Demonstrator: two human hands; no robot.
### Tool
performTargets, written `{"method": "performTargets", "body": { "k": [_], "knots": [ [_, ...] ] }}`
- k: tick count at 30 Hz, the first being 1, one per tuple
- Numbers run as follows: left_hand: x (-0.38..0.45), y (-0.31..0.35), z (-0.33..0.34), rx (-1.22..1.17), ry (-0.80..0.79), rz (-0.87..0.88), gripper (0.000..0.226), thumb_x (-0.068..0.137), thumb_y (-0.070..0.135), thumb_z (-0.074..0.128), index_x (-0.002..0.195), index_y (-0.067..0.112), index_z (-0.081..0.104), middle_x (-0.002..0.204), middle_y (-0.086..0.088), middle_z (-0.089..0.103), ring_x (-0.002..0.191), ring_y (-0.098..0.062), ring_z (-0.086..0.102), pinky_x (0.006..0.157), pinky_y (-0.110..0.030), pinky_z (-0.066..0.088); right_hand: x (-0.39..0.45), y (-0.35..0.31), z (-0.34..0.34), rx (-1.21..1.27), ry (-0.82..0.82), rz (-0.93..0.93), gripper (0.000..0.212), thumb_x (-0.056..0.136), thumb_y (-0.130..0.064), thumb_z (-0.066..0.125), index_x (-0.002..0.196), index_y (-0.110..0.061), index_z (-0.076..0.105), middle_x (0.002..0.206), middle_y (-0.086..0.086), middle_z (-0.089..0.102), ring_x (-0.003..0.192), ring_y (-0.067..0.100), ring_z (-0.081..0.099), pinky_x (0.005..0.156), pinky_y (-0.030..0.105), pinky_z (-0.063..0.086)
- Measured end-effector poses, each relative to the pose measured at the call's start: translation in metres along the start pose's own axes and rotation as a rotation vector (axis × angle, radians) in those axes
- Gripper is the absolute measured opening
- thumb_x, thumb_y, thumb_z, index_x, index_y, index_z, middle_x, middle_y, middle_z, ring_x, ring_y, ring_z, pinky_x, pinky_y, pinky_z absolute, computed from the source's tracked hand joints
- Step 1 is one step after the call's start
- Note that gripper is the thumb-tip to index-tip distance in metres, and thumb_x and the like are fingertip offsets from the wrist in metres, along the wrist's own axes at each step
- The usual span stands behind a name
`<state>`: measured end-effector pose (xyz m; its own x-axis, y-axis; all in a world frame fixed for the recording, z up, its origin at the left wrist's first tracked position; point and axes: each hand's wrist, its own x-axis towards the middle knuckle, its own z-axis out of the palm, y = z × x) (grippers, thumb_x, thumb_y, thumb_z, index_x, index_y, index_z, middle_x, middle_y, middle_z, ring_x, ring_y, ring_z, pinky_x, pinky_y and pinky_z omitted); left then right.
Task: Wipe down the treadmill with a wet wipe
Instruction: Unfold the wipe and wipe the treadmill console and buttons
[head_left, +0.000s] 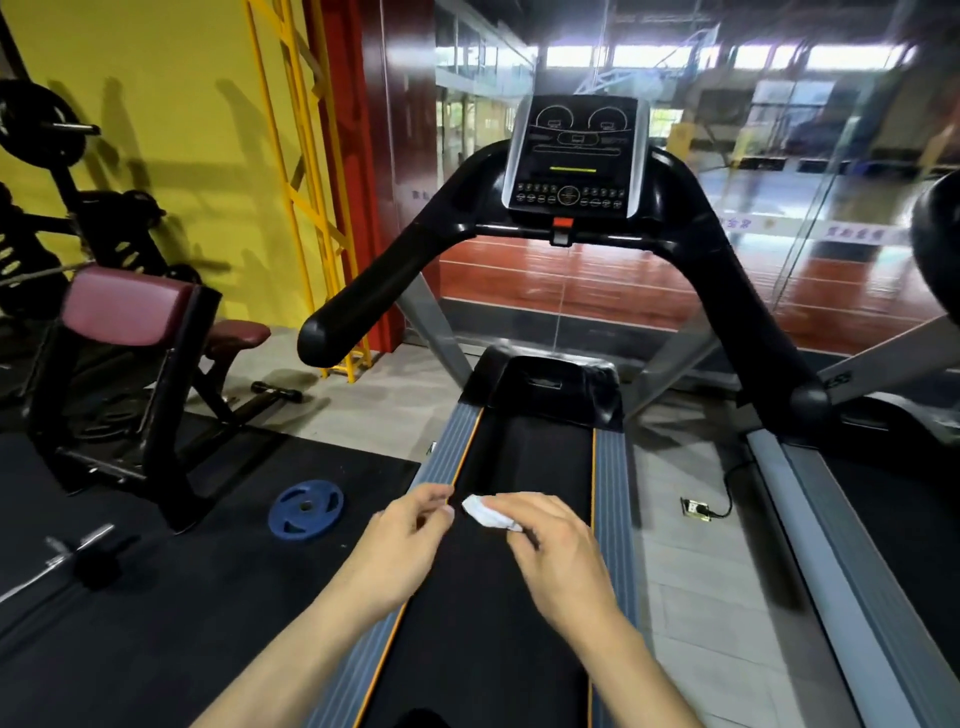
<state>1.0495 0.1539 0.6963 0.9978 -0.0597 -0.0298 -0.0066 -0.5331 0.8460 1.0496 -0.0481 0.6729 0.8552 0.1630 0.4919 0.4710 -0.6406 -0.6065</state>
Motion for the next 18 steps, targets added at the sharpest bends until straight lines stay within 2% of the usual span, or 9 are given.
{"method": "performTargets", "body": {
  "k": [3,5,9,14,18],
  "knots": [
    [0.03,-0.006,-0.013,0.45,0.043,0.17,0.037,0.104,0.043,0.044,0.141,0.039,0.049,0.136,0.02,0.052,0.128,-0.009,0.048,0.108,-0.036,0.037,0.023,0.017,0.001,-0.043,0.06,0.04,0.053,0.083,0.002,0.064,0.116,-0.039,0.07,0.11,-0.037,0.06,0.108,-0.008,0.055,0.092,0.009,0.041],
    [0.055,-0.006,-0.022,0.616,0.084,0.227,0.034,0.104,0.044,0.042,0.137,0.039,0.049,0.135,0.02,0.048,0.128,-0.012,0.045,0.108,-0.035,0.031,0.045,0.027,0.004,-0.065,0.092,0.062,0.052,0.083,0.001,0.065,0.115,-0.04,0.07,0.108,-0.038,0.06,0.106,-0.008,0.056,0.091,0.009,0.042],
    [0.112,-0.014,-0.046,0.696,0.13,0.3,0.029,0.102,0.045,0.044,0.127,0.039,0.056,0.133,0.017,0.05,0.127,-0.013,0.046,0.112,-0.037,0.025,0.102,0.041,0.017,-0.109,0.117,0.097,0.049,0.086,-0.002,0.064,0.115,-0.041,0.07,0.111,-0.029,0.064,0.104,-0.001,0.058,0.088,0.02,0.049],
    [0.2,-0.007,-0.094,0.74,0.127,0.322,0.04,0.094,0.05,0.032,0.121,0.038,0.058,0.127,0.015,0.053,0.12,-0.018,0.051,0.109,-0.04,0.03,0.198,0.048,0.029,-0.13,0.126,0.141,0.053,0.085,0.001,0.062,0.116,-0.041,0.069,0.108,-0.029,0.064,0.102,0.001,0.059,0.085,0.023,0.05],
    [0.266,0.02,-0.136,0.743,0.119,0.338,0.034,0.092,0.045,0.039,0.115,0.035,0.062,0.12,0.012,0.058,0.113,-0.02,0.055,0.103,-0.042,0.037,0.278,0.035,0.019,-0.2,0.099,0.249,0.043,0.091,-0.005,0.055,0.119,-0.035,0.067,0.112,-0.025,0.063,0.106,0.002,0.056,0.087,0.026,0.051]
  ]
}}
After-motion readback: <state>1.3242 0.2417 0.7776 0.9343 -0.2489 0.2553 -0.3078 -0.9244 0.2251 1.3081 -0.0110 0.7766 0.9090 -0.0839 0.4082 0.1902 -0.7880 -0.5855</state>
